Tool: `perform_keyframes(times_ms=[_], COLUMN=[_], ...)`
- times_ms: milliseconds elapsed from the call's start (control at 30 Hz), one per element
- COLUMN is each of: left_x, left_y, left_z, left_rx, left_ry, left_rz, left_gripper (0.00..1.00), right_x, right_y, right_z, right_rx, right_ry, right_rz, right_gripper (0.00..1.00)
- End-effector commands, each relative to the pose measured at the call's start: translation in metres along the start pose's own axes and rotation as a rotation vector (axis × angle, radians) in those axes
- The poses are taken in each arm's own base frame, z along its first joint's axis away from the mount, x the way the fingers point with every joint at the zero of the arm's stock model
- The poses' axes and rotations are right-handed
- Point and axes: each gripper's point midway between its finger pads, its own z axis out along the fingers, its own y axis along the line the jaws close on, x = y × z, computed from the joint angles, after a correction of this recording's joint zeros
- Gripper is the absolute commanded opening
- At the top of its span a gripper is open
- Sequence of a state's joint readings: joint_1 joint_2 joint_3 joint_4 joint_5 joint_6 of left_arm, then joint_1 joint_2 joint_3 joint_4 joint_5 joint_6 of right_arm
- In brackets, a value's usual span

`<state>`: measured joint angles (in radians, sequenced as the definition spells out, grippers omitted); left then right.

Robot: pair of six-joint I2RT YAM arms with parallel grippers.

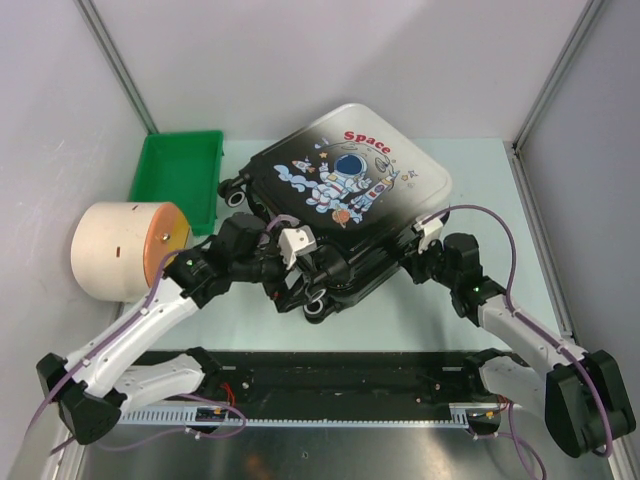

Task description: Open, take out, and arrange the luggage

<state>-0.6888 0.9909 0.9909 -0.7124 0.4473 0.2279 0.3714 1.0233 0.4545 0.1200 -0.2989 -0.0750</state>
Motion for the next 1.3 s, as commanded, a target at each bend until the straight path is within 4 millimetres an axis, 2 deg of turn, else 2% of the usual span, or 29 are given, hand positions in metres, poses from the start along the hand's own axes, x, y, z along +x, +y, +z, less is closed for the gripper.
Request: perform_keyframes(times_ms=[0, 67, 200, 300, 433, 467, 533, 567, 633, 667, 733, 800, 867, 900, 933, 967, 1000, 1033, 1067, 1100, 1133, 1200, 1267], left_x=[-0.020, -0.016, -0.013, -0.008, -0.004, 0.000, 0.004, 0.011, 0.017, 0.022, 0.029, 0.035, 0.038, 0.041, 0.042, 0.044, 0.047, 0.046, 0.050, 0.052, 0.054, 0.057, 0.056], left_y=[-0.002, -0.007, -0.007, 0.004, 0.016, 0.016, 0.020, 0.022, 0.025, 0.032, 0.034, 0.041, 0.050, 0.054, 0.058, 0.069, 0.074, 0.078, 0.090, 0.097, 0.108, 0.115, 0.120], left_z=[0.009, 0.018, 0.030, 0.038, 0.039, 0.039, 0.036, 0.035, 0.029, 0.026, 0.019, 0.011, 0.003, -0.001, -0.004, -0.010, -0.013, -0.016, -0.022, -0.026, -0.032, -0.034, -0.035], left_rx=[-0.021, -0.010, -0.010, -0.062, -0.125, -0.128, -0.145, -0.153, -0.161, -0.177, -0.170, -0.174, -0.209, -0.218, -0.226, -0.255, -0.257, -0.253, -0.279, -0.287, -0.313, -0.299, -0.294], left_ry=[-0.028, -0.003, 0.014, 0.040, 0.057, 0.064, 0.072, 0.086, 0.095, 0.104, 0.122, 0.135, 0.137, 0.150, 0.154, 0.156, 0.168, 0.163, 0.175, 0.182, 0.185, 0.200, 0.203], left_rz=[0.035, 0.056, 0.073, 0.057, 0.056, 0.055, 0.065, 0.064, 0.069, 0.056, 0.054, 0.072, 0.095, 0.117, 0.120, 0.104, 0.120, 0.122, 0.110, 0.141, 0.127, 0.167, 0.200], left_gripper=[1.00, 0.99, 0.92, 0.78, 0.60, 0.50, 0.40, 0.27, 0.12, 0.00, 0.00, 0.00, 0.00, 0.00, 0.00, 0.00, 0.00, 0.00, 0.00, 0.00, 0.00, 0.00, 0.00], right_x=[-0.024, -0.028, -0.017, -0.018, -0.036, -0.038, -0.045, -0.046, -0.043, -0.041, -0.039, -0.044, -0.051, -0.052, -0.055, -0.058, -0.058, -0.060, -0.069, -0.068, -0.072, -0.087, -0.100], right_y=[0.012, 0.011, 0.010, 0.000, -0.023, -0.031, -0.040, -0.049, -0.059, -0.070, -0.086, -0.116, -0.131, -0.155, -0.163, -0.171, -0.187, -0.192, -0.202, -0.223, -0.227, -0.245, -0.244], right_z=[-0.007, -0.012, -0.017, -0.019, -0.023, -0.024, -0.027, -0.029, -0.032, -0.033, -0.037, -0.042, -0.039, -0.050, -0.051, -0.046, -0.052, -0.050, -0.051, -0.051, -0.049, -0.044, -0.039], right_rx=[-0.022, -0.009, 0.010, 0.067, 0.178, 0.211, 0.243, 0.268, 0.285, 0.304, 0.317, 0.348, 0.317, 0.365, 0.359, 0.332, 0.361, 0.337, 0.351, 0.365, 0.342, 0.334, 0.267], right_ry=[-0.077, -0.083, -0.036, -0.032, -0.060, -0.059, -0.068, -0.064, -0.032, -0.020, -0.006, -0.030, -0.075, -0.089, -0.099, -0.120, -0.124, -0.143, -0.172, -0.168, -0.191, -0.236, -0.288], right_rz=[0.005, 0.018, 0.044, 0.028, -0.028, -0.059, -0.086, -0.094, -0.142, -0.151, -0.223, -0.255, -0.307, -0.305, -0.360, -0.391, -0.407, -0.438, -0.464, -0.448, -0.434, -0.436, -0.443], right_gripper=[0.00, 0.00, 0.00, 0.00, 0.00, 0.00, 0.00, 0.00, 0.00, 0.00, 0.00, 0.00, 0.00, 0.00, 0.00, 0.00, 0.00, 0.00, 0.00, 0.00, 0.00, 0.00, 0.00])
